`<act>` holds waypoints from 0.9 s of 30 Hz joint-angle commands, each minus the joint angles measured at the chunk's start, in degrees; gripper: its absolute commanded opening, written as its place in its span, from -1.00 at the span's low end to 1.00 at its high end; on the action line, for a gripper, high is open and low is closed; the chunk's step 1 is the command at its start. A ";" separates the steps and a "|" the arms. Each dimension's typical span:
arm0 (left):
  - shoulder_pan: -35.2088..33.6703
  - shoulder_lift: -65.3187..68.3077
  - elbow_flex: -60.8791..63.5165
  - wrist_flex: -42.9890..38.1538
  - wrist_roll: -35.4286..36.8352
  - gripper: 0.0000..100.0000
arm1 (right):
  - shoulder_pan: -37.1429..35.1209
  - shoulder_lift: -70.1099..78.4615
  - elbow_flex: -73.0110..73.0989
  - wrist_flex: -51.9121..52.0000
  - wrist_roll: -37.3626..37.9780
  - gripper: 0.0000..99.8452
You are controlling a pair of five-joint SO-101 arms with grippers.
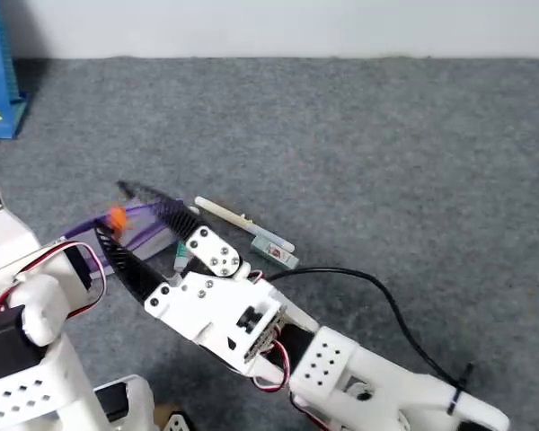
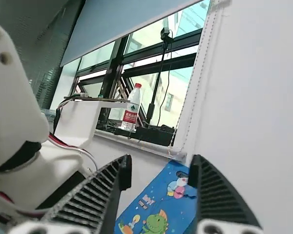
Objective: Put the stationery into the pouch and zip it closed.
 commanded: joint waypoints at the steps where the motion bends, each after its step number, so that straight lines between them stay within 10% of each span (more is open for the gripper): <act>1: 0.35 0.62 0.40 0.97 0.35 -0.98 | -0.22 -6.20 -1.67 6.29 -2.99 -0.58; 9: 0.35 0.62 0.40 0.97 0.35 -0.98 | 2.59 -19.03 -1.58 24.31 -4.31 -0.70; 16: 0.26 0.62 0.40 1.05 0.35 -0.98 | 18.77 -29.67 -1.58 57.45 -20.66 -0.98; 27: 0.53 0.62 0.40 1.05 0.35 -0.98 | 29.23 -17.27 -2.02 82.77 -21.63 -0.93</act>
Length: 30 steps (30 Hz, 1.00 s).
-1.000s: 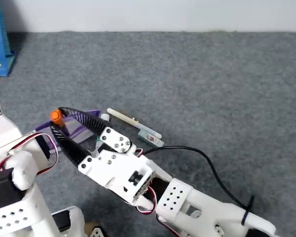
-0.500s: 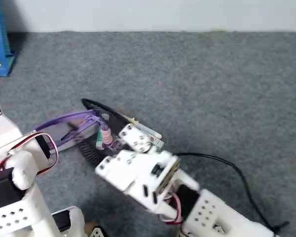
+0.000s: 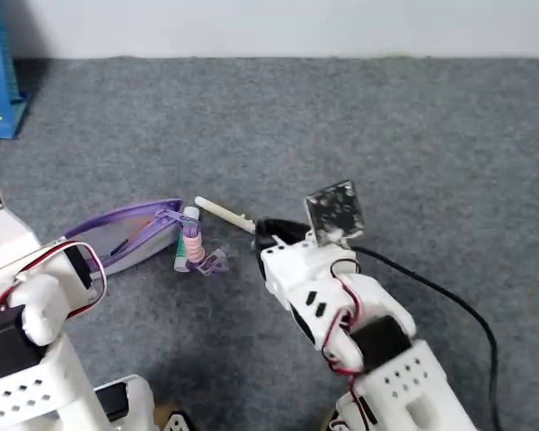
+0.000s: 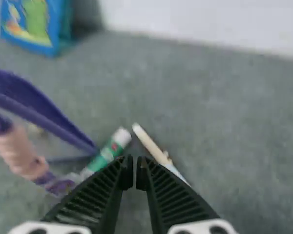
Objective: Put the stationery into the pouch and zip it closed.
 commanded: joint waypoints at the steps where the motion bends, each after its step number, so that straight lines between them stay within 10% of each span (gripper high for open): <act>1: 0.53 0.62 0.40 1.05 0.35 -0.98 | 1.19 7.25 -2.02 1.98 -0.44 -0.90; 7: 0.44 0.62 0.40 1.05 0.35 -0.98 | 0.84 22.64 -5.27 2.07 4.31 -0.59; 30: 0.53 0.62 0.40 1.05 0.35 -0.98 | 1.89 68.70 -38.51 2.15 21.27 -0.63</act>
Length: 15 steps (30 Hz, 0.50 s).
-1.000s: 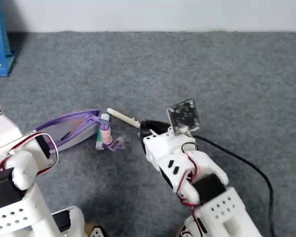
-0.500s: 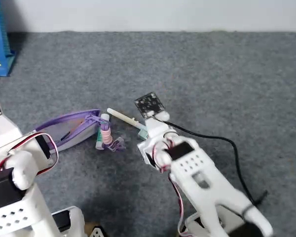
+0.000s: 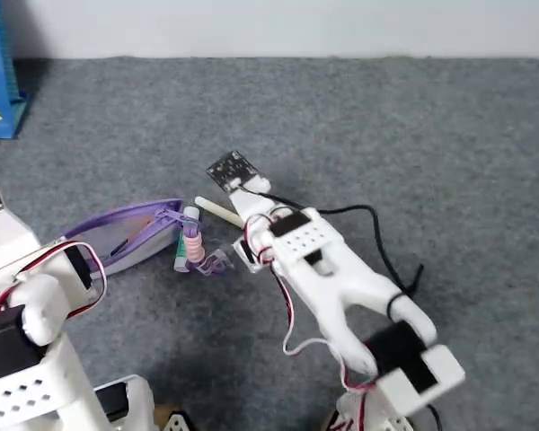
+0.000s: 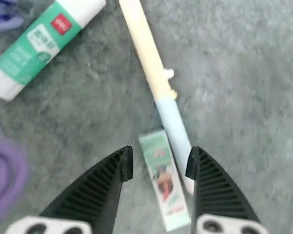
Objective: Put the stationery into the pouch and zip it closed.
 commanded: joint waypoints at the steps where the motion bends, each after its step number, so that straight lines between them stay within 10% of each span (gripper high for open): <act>1: 0.53 0.62 0.40 1.05 0.35 -0.98 | 1.80 3.12 -6.59 0.31 2.64 -0.63; 15: 0.53 0.62 0.40 0.97 0.35 -0.98 | 4.35 19.56 -22.86 9.36 5.01 -0.66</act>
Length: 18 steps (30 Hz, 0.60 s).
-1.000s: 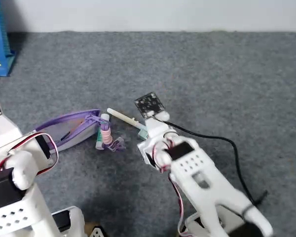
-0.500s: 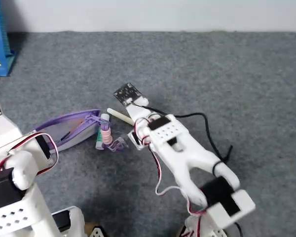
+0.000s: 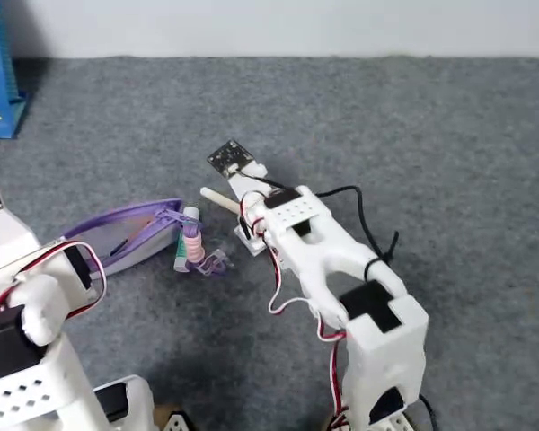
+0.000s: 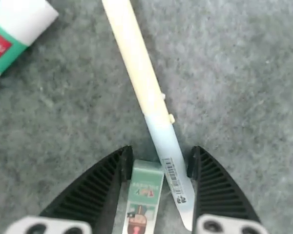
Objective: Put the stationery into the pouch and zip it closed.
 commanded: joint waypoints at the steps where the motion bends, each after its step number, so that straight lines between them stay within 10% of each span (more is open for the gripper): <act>1: 0.53 0.62 0.40 0.97 0.35 -0.98 | 1.10 2.15 -7.38 7.08 0.88 -0.71; 5: 0.53 0.62 0.40 0.97 0.35 -0.98 | 3.03 4.26 -11.60 12.18 0.88 -1.00; 18: 0.53 0.62 0.48 0.97 0.35 -0.98 | 10.68 0.84 -11.69 21.23 1.05 -0.98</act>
